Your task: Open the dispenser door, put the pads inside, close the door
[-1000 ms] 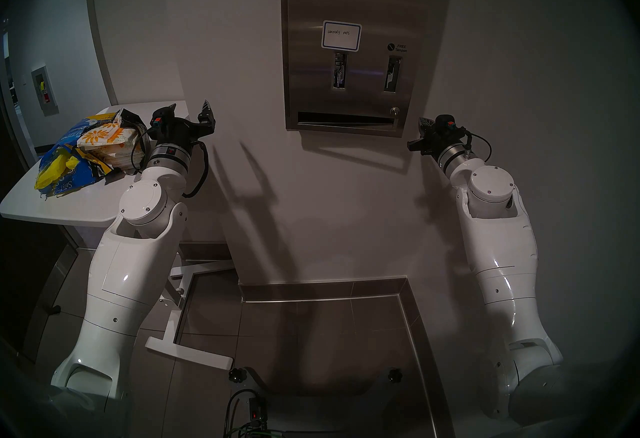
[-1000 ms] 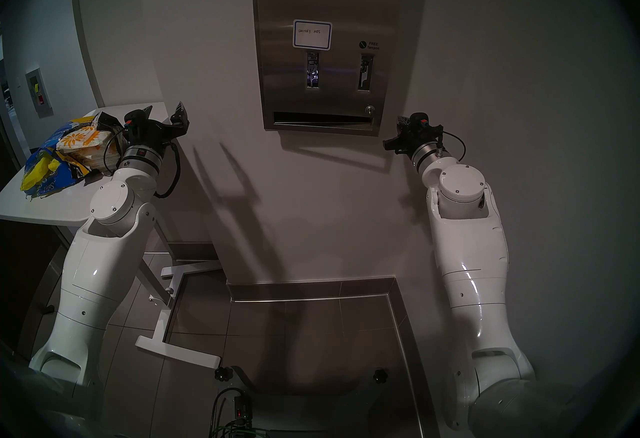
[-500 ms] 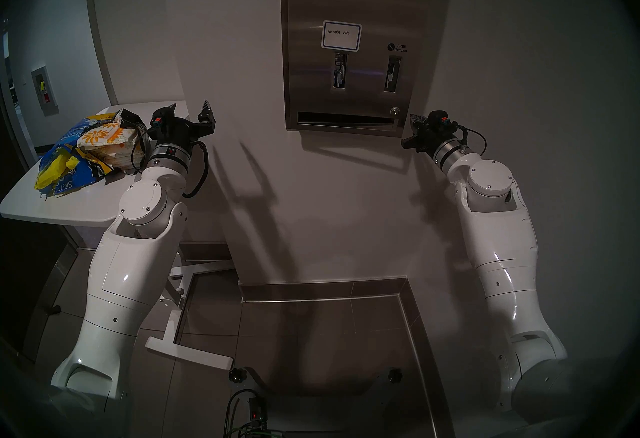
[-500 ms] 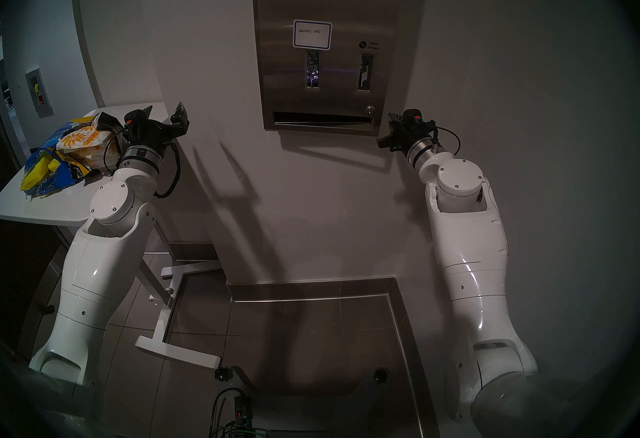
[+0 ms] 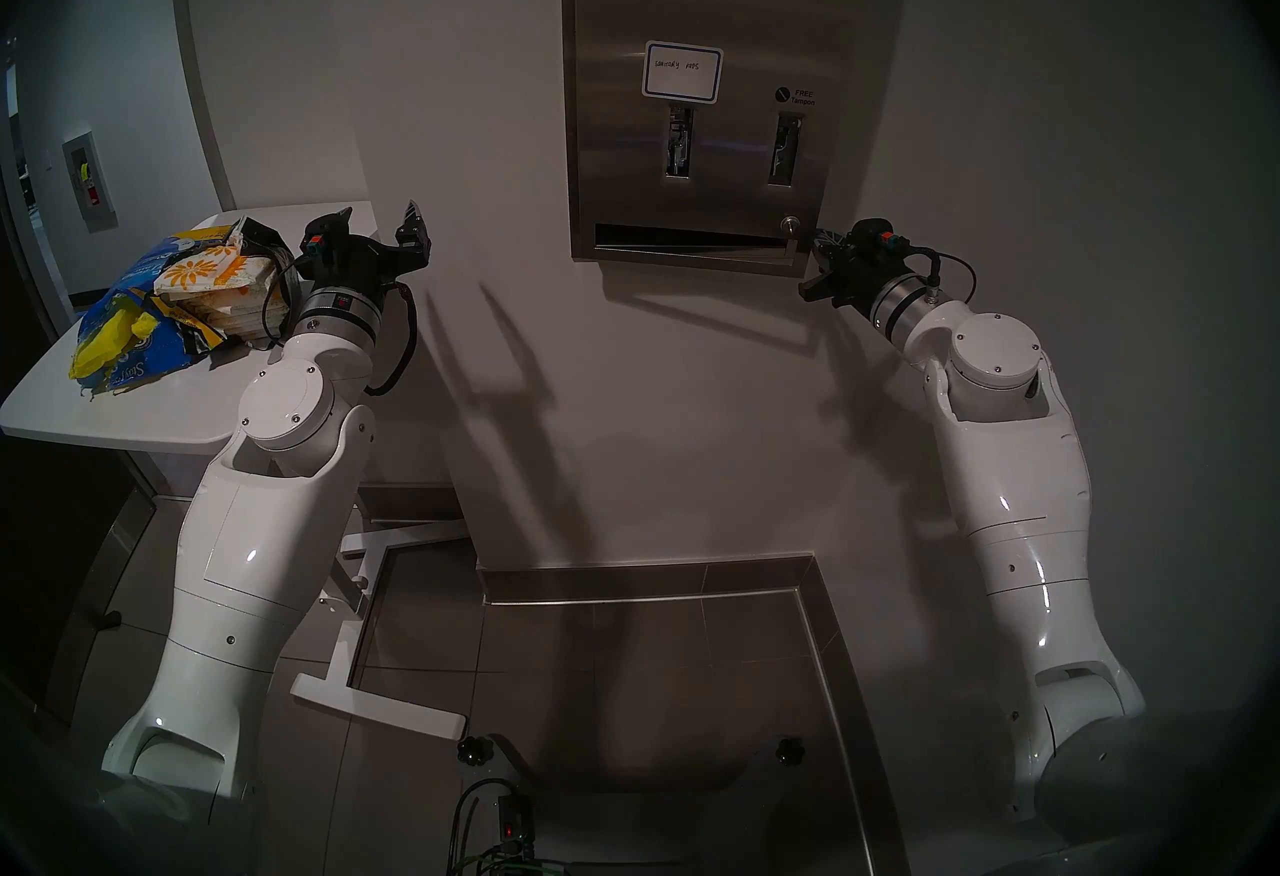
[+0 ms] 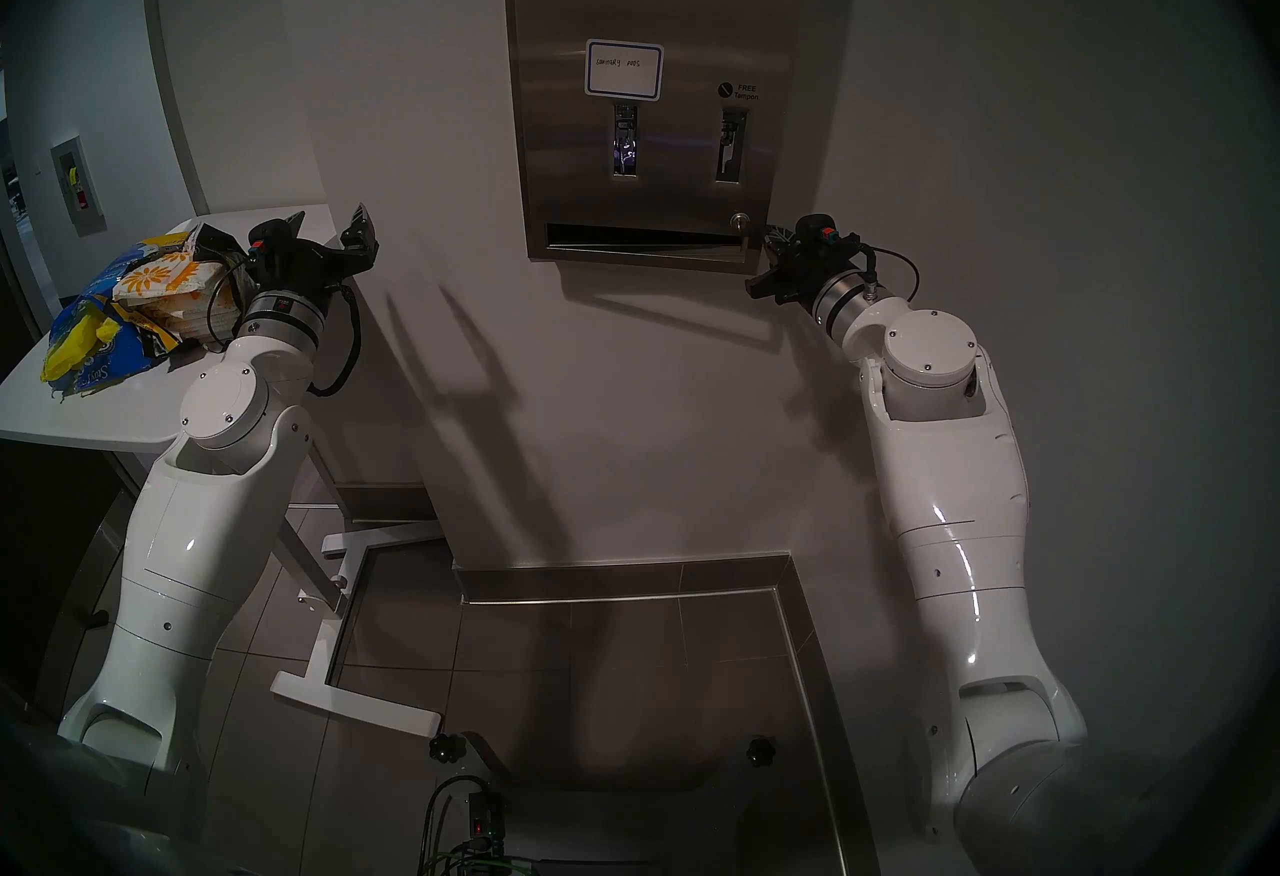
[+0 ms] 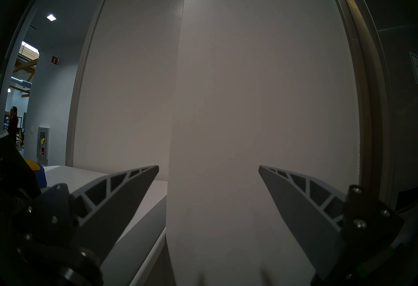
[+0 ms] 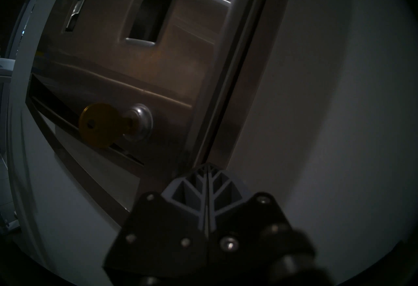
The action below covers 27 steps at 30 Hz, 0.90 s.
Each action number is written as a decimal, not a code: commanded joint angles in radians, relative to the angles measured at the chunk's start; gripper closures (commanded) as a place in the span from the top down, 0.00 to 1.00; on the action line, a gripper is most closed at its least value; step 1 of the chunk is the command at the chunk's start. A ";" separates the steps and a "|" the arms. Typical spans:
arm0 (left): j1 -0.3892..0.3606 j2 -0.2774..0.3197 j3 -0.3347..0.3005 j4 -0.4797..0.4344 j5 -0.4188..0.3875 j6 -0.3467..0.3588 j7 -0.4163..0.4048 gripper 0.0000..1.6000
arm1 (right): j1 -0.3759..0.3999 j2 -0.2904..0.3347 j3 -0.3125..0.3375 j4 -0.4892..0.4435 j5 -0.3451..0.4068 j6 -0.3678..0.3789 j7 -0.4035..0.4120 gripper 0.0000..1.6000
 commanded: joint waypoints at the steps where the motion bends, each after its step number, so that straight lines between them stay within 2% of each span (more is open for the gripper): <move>1: -0.033 0.000 -0.007 -0.027 0.000 -0.011 0.000 1.00 | 0.002 0.046 0.014 -0.088 0.022 0.018 0.067 0.00; 12: -0.033 0.000 -0.007 -0.027 0.000 -0.011 0.000 1.00 | -0.025 0.077 0.050 -0.128 0.052 0.053 0.148 0.00; 20: -0.033 0.000 -0.007 -0.027 0.000 -0.011 0.000 1.00 | -0.092 0.144 0.122 -0.188 0.083 0.093 0.256 0.00; 27: -0.033 0.000 -0.007 -0.027 0.000 -0.011 0.000 1.00 | -0.126 0.169 0.175 -0.202 0.105 0.109 0.313 0.00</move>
